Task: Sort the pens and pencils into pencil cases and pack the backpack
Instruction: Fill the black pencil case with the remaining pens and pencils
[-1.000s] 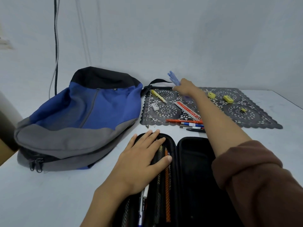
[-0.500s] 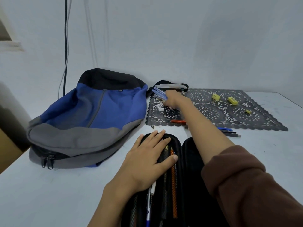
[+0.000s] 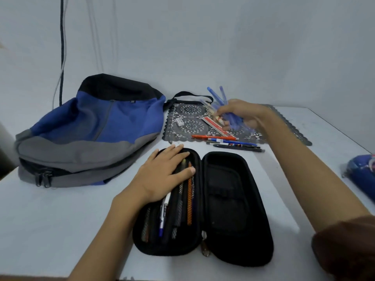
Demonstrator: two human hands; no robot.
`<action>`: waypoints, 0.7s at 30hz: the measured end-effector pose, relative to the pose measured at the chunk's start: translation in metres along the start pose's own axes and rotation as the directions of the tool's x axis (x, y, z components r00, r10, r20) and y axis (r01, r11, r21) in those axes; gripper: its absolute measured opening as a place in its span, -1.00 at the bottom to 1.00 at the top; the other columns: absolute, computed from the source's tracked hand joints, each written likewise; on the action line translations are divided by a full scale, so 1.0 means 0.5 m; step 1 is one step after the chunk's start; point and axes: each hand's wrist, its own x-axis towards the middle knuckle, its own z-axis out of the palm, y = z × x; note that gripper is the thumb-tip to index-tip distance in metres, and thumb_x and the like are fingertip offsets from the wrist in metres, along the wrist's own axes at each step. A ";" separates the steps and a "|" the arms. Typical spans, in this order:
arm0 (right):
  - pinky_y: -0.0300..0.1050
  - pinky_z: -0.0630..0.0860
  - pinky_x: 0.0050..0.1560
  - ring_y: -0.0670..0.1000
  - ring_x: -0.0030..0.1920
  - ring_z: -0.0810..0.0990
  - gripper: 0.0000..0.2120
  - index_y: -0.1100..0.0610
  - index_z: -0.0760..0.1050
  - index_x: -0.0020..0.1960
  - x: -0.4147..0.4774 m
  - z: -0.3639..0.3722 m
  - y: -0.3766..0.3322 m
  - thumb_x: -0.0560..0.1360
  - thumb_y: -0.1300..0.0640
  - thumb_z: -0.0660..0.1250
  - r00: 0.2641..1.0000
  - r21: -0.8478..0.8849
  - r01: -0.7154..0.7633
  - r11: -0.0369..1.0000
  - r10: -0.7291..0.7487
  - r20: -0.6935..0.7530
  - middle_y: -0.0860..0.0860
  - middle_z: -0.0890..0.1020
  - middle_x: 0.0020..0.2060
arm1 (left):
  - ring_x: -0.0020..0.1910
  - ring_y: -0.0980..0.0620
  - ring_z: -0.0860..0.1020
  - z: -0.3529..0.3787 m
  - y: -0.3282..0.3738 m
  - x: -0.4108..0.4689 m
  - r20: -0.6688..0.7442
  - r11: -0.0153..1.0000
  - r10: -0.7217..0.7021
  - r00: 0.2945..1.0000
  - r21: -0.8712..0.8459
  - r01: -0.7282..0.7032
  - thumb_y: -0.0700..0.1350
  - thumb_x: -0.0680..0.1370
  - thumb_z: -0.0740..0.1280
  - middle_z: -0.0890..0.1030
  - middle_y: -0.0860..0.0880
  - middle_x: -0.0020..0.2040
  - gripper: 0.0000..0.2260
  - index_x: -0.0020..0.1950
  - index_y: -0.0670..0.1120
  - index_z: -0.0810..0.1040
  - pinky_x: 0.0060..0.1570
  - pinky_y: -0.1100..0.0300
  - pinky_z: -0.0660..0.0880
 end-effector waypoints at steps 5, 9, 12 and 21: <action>-0.23 0.50 -0.52 -0.12 -0.53 0.46 -0.85 0.15 0.44 -0.08 -0.131 0.046 0.013 0.56 0.36 0.18 0.995 0.080 -0.025 0.996 0.017 0.097 -0.13 0.63 -0.42 | 0.54 0.24 -0.05 0.002 -0.002 0.001 -0.002 1.000 -0.002 1.000 -0.004 0.002 0.48 0.30 -0.15 0.05 0.18 0.58 -0.15 0.53 0.17 0.21 0.53 0.07 -0.14; -0.27 0.38 -0.58 -0.08 -0.63 0.34 -0.89 0.28 0.43 -0.20 -0.184 0.080 0.050 0.51 0.35 0.23 0.962 0.072 -0.116 0.991 0.094 0.257 0.13 0.51 -0.41 | 0.54 0.24 -0.06 0.003 -0.004 0.001 -0.015 1.000 0.011 1.000 0.006 -0.010 0.48 0.31 -0.15 0.06 0.18 0.58 -0.15 0.52 0.16 0.22 0.53 0.07 -0.13; -0.28 0.35 -0.58 -0.06 -0.64 0.30 -0.76 0.19 0.34 -0.32 -0.196 0.104 0.078 0.47 0.36 0.28 0.977 0.059 -0.145 0.988 0.134 0.169 0.06 0.35 -0.55 | 0.54 0.23 -0.05 0.003 -0.005 0.002 -0.021 1.000 0.011 1.000 0.009 -0.011 0.48 0.31 -0.13 0.07 0.18 0.58 -0.16 0.52 0.15 0.23 0.53 0.07 -0.12; -0.05 0.33 -0.32 0.05 -0.45 0.35 -0.70 0.15 0.25 -0.22 -0.186 0.122 0.113 0.39 0.29 0.41 0.996 -0.241 -0.072 0.968 0.055 -0.076 0.09 0.35 -0.41 | 0.54 0.24 -0.01 0.006 -0.009 0.003 -0.048 1.000 0.019 0.999 0.002 -0.019 0.48 0.32 -0.11 0.10 0.17 0.57 -0.17 0.51 0.15 0.27 0.49 0.16 -0.13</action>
